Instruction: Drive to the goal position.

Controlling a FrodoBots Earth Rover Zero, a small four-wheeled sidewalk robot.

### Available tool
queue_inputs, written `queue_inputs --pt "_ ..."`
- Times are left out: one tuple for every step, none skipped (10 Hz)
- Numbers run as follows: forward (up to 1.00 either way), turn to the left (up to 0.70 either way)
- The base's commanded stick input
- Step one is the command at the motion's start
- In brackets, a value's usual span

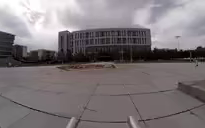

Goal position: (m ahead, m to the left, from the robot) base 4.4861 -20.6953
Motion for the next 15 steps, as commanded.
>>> queue_inputs --pt "0.70 0.01" --pt "0.70 0.01" --pt "0.70 0.01" --pt "0.70 0.01" --pt "0.70 0.01" --pt "0.70 0.01" --pt "0.70 0.01" --pt "0.70 0.01" --pt "0.70 0.01" --pt "0.70 0.01" --pt "0.70 0.01" --pt "0.70 0.01" --pt "0.70 0.01" --pt "0.70 -0.13" --pt "0.70 -0.34"
